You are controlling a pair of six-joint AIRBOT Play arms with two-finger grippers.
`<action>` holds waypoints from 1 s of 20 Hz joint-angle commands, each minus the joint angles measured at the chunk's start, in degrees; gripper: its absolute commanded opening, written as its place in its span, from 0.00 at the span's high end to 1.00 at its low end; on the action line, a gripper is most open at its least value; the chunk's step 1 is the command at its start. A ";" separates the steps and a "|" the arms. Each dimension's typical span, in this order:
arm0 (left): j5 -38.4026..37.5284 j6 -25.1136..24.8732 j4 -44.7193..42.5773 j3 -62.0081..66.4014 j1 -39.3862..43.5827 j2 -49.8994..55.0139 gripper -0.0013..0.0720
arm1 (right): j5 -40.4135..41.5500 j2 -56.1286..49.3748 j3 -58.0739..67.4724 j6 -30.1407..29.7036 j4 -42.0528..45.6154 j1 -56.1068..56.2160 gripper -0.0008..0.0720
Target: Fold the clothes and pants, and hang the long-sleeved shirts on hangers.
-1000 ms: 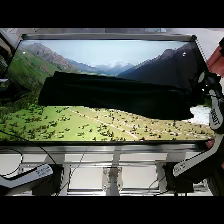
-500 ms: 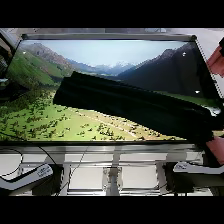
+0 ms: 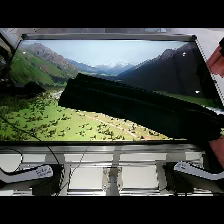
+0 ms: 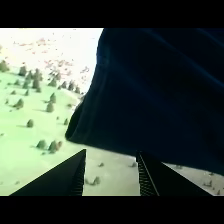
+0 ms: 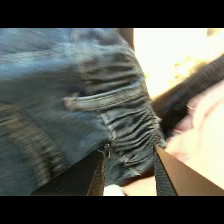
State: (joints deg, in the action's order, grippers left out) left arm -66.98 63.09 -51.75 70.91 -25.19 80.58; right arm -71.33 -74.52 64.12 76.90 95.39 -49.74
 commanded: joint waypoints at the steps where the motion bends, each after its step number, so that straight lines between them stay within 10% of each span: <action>1: 4.85 3.15 1.29 1.88 4.81 7.19 0.40 | -1.46 0.37 3.21 -1.66 -8.52 -0.22 0.53; 3: 4.83 4.26 7.63 3.21 4.63 11.28 0.16 | -2.78 0.37 4.90 -2.43 -10.71 -0.22 0.53; 20: 7.02 7.54 2.60 3.56 5.79 15.61 0.16 | -5.73 0.83 6.58 -6.12 -33.88 -0.22 0.53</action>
State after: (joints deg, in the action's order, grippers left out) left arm -62.26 69.10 -46.76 74.41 -20.84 96.07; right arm -76.69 -73.73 70.63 71.11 64.25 -49.95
